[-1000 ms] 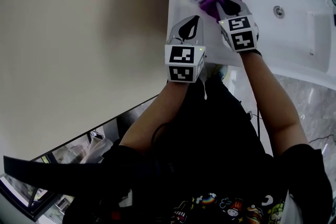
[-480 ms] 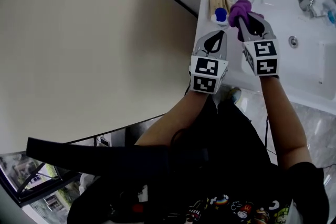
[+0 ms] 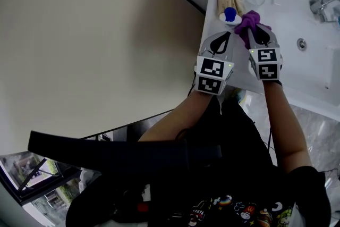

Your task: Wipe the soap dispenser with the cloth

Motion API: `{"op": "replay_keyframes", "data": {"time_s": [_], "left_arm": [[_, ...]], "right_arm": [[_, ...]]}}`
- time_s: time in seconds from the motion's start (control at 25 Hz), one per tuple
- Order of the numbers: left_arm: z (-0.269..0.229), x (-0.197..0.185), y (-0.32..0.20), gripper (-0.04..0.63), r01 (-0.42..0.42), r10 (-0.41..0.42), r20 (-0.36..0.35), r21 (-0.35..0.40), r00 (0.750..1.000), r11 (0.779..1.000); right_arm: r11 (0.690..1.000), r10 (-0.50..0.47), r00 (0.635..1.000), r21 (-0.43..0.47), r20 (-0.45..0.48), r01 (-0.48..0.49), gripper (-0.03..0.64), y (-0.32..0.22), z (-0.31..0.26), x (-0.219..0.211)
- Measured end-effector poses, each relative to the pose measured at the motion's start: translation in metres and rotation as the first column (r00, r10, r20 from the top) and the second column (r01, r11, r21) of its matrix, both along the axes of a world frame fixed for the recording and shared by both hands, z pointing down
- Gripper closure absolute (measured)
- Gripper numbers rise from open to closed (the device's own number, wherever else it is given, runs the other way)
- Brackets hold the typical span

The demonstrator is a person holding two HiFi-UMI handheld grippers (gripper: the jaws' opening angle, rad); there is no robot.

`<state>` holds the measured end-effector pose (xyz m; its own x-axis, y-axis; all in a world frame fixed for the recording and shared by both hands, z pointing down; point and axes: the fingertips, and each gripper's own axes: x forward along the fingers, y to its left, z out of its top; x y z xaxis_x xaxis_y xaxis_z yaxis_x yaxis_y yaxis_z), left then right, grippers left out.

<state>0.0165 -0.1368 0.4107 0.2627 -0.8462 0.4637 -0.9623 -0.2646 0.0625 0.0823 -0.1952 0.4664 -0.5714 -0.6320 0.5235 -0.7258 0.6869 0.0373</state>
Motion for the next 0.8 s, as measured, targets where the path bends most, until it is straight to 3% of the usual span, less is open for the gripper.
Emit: {"op": "replay_keyframes", "data": {"time_s": [0.48, 0.8], "left_arm": [[0.006, -0.017, -0.007, 0.595, -0.018, 0.018, -0.006, -0.025, 1.000, 1.000], [-0.002, -0.021, -0.005, 0.595, -0.117, 0.117, -0.047, -0.003, 0.992, 0.993]], "right_arm": [[0.997, 0.009, 0.997, -0.073, -0.070, -0.015, 0.529, 0.000, 0.043, -0.008], [0.992, 0.123, 0.992, -0.009, -0.013, -0.123, 0.529, 0.005, -0.004, -0.011]]}}
